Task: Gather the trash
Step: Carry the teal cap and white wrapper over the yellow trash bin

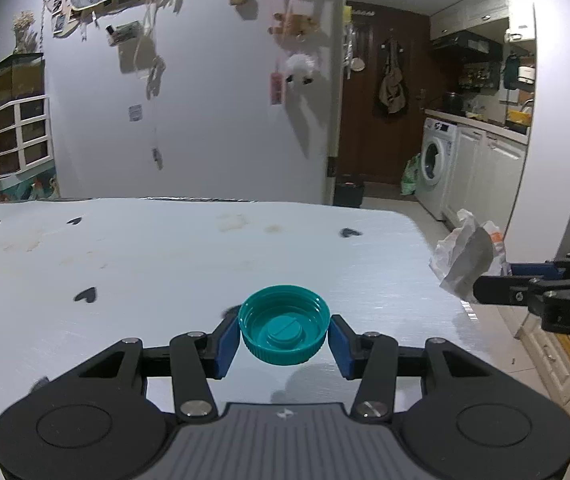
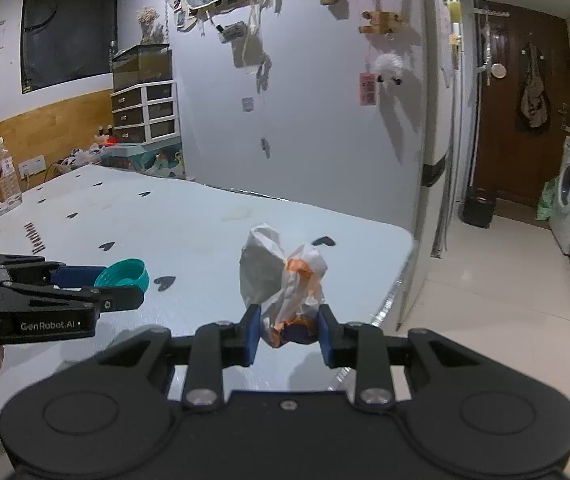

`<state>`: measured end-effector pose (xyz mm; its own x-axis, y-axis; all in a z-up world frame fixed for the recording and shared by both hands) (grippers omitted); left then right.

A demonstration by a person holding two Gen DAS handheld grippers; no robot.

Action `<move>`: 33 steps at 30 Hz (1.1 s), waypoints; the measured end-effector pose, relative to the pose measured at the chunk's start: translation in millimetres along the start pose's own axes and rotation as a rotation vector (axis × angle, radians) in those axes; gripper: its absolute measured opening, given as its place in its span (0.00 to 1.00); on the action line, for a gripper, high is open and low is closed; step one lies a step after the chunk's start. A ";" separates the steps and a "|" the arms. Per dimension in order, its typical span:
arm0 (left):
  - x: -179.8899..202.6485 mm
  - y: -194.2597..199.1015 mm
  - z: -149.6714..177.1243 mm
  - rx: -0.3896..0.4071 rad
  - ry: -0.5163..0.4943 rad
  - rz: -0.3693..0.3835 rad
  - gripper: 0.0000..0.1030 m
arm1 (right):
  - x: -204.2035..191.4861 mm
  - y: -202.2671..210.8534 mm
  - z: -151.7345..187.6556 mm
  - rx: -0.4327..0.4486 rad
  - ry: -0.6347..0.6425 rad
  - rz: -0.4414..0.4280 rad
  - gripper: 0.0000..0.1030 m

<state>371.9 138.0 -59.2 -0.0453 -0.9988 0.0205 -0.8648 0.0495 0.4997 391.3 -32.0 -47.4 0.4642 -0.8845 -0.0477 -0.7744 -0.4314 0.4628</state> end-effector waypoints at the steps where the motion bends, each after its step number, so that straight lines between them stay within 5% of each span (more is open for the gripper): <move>1: 5.0 3.5 0.3 0.004 0.004 0.005 0.48 | 2.3 5.3 2.3 0.002 -0.001 0.006 0.30; 33: 209.0 71.5 29.9 -0.003 -0.119 0.168 0.48 | 115.4 181.7 90.1 0.026 -0.118 0.214 0.30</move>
Point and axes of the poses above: each gripper's, at about its wrist camera, not at the fingertips, and y roughly against the way its jaws point, x to its right, z to its underside, the point moved 10 cm from there along -y, roughly the way its jaws point
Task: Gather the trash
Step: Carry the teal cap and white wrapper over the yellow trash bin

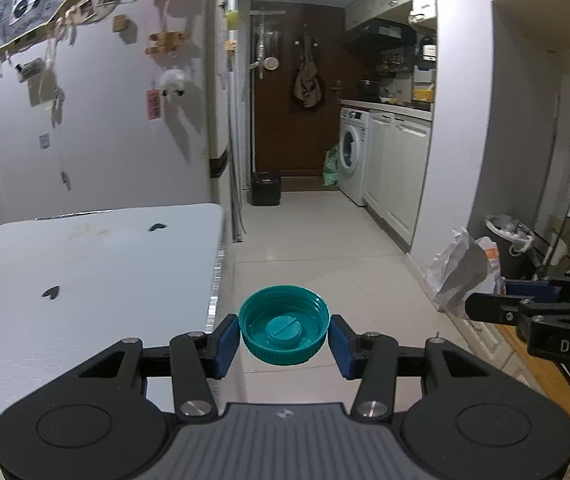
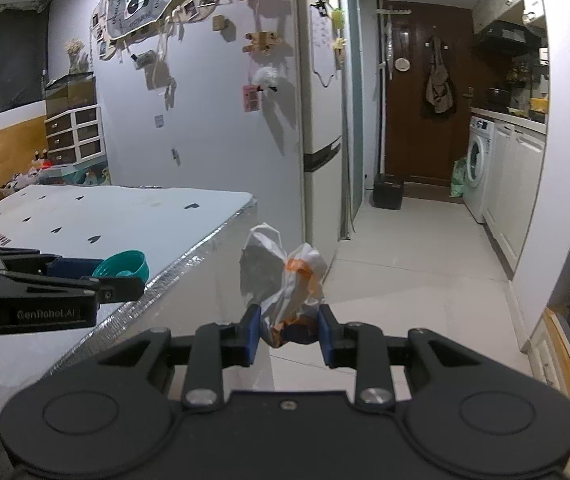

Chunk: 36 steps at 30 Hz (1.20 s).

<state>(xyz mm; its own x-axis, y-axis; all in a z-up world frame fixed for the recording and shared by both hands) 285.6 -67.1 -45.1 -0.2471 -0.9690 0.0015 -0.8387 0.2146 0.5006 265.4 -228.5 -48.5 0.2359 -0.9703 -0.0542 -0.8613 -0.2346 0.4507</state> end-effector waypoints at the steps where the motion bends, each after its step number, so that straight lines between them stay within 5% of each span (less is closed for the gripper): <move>1: 7.3 1.6 0.2 -0.001 -0.005 0.006 0.48 | 4.1 3.9 2.2 0.001 -0.004 0.003 0.30; 19: 101.3 -15.5 30.6 -0.079 -0.045 0.095 0.48 | 75.2 43.6 55.0 -0.014 -0.100 0.057 0.30; 36: 120.4 -141.7 115.5 -0.371 -0.023 0.133 0.48 | 126.8 -52.9 160.3 -0.261 -0.238 0.091 0.30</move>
Point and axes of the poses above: each gripper's, at about its wrist camera, not at the fingertips, and y roughly against the way its jaws point, x to its right, z to its underside, the point moved 10 cm from there along -y, roughly the way its jaws point
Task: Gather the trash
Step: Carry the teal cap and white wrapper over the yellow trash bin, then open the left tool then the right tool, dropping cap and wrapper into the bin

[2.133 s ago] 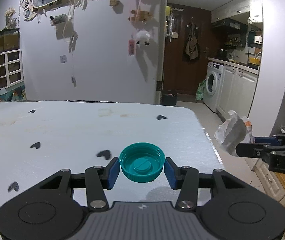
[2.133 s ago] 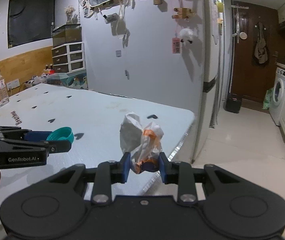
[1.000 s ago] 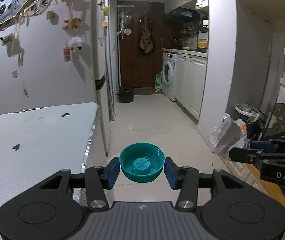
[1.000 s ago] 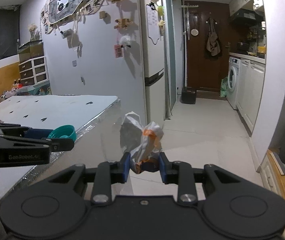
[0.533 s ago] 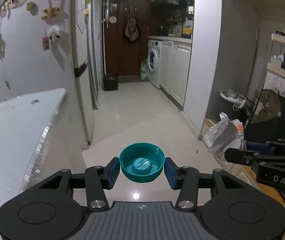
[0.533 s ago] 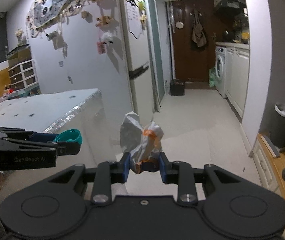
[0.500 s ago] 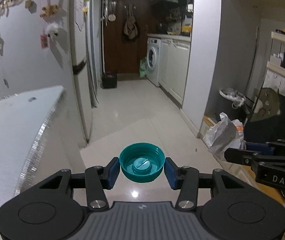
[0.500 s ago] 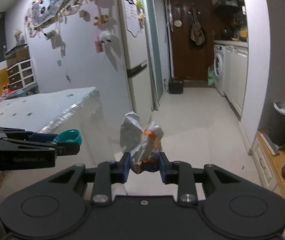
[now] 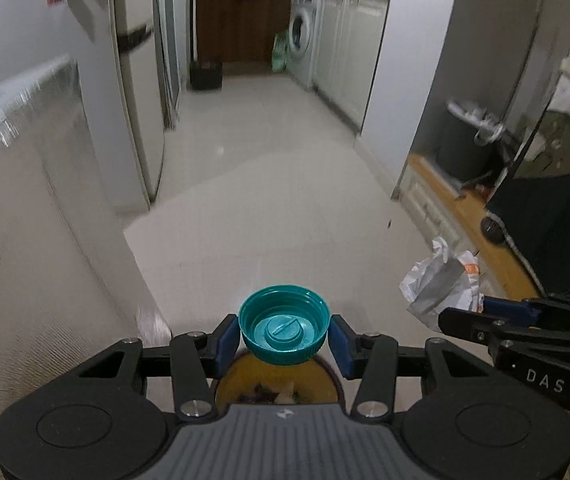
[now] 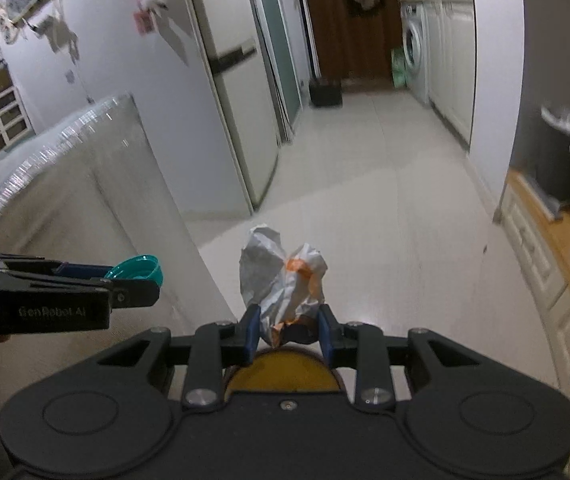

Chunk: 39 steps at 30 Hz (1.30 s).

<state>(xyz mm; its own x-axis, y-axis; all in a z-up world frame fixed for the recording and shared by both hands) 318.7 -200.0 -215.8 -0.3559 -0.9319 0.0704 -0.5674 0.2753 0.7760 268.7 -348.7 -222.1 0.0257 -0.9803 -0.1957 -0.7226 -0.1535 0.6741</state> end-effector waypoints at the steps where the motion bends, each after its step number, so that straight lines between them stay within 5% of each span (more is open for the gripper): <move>1: -3.0 -10.6 2.5 -0.021 0.006 0.001 0.48 | 2.6 -9.7 4.0 -0.021 -0.009 0.002 0.30; 14: -24.6 -131.9 37.2 -0.263 0.012 0.020 0.48 | 19.2 -125.2 61.8 -0.287 -0.064 0.017 0.30; 27: -48.5 -238.4 122.1 -0.542 0.084 0.033 0.48 | 29.6 -200.0 120.6 -0.499 -0.042 0.033 0.30; 37: -52.0 -271.3 157.2 -0.616 0.104 0.045 0.50 | 31.7 -229.9 162.7 -0.625 -0.049 0.044 0.30; 39: -55.9 -273.5 155.0 -0.604 0.121 0.025 0.64 | 30.5 -233.4 162.9 -0.627 -0.051 0.044 0.30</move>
Point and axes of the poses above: each gripper's, at about its wrist camera, not at the fingertips, and y roughly against the way its jaws point, x to its right, z to its underside, the point moved 10 cm from there along -y, roughly the way its jaws point
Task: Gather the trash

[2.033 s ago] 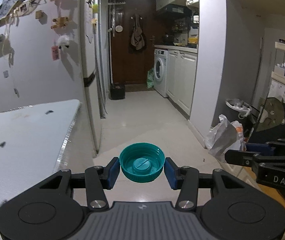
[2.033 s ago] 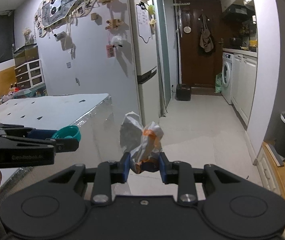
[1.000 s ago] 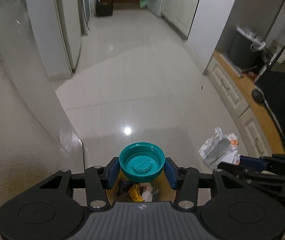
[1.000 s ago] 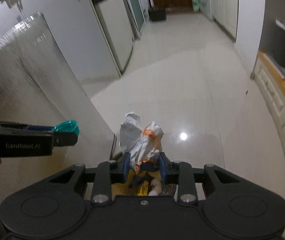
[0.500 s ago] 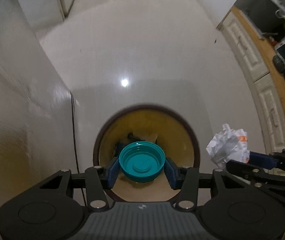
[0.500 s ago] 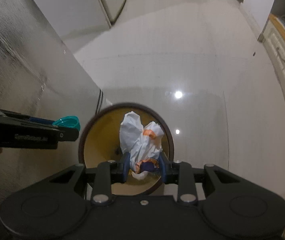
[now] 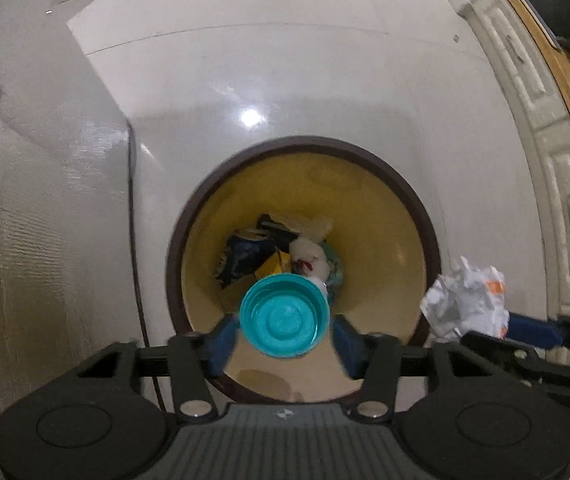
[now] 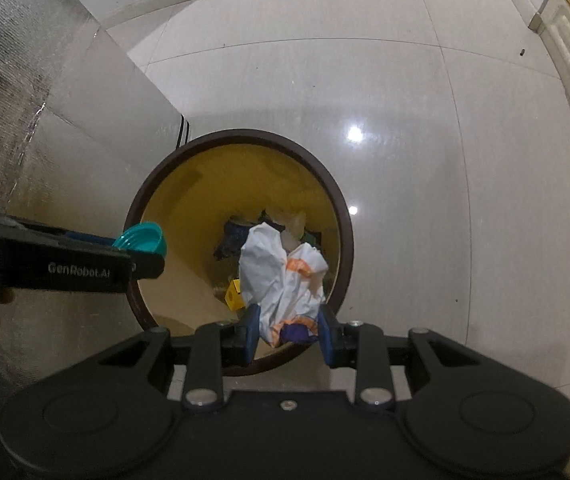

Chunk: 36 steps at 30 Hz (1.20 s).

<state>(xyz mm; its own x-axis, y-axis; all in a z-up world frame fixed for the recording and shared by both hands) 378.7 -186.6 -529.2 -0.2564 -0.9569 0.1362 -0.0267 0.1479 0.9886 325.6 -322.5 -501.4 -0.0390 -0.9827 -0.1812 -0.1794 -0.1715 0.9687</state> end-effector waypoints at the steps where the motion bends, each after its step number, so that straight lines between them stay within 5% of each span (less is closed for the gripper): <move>1: -2.1 0.1 -1.9 0.009 0.002 -0.008 0.73 | -1.6 -0.6 -0.9 0.003 -0.003 -0.002 0.30; 16: -31.5 8.3 8.3 0.002 0.014 -0.090 0.87 | 3.3 1.9 -15.5 0.032 -0.001 -0.016 0.36; 21: -41.9 17.9 12.8 0.010 0.042 -0.103 0.97 | 5.2 10.8 -23.5 0.062 -0.008 -0.003 0.63; 25: -50.4 27.6 19.2 0.018 0.065 -0.112 1.00 | 6.4 14.5 -25.0 0.062 -0.017 0.007 0.73; 29: -54.8 34.6 29.4 0.005 0.077 -0.128 1.00 | 6.1 17.4 -19.2 0.057 -0.039 -0.010 0.99; 36: -55.7 46.7 47.4 0.011 0.076 -0.151 1.00 | 9.7 25.6 -1.2 0.075 -0.060 0.006 1.00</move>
<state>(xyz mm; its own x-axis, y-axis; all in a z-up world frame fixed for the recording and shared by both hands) 345.9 -114.5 -493.6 -0.1753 -0.9845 -0.0092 -0.0705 0.0032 0.9975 321.8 -336.5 -478.1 -0.0992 -0.9773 -0.1873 -0.2517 -0.1574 0.9549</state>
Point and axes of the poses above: each gripper's, at about its wrist camera, not at the fingertips, and y roughly against the way its jaws point, x to its right, z to its underside, the point moved 10 cm from there along -y, roughly the way its jaws point
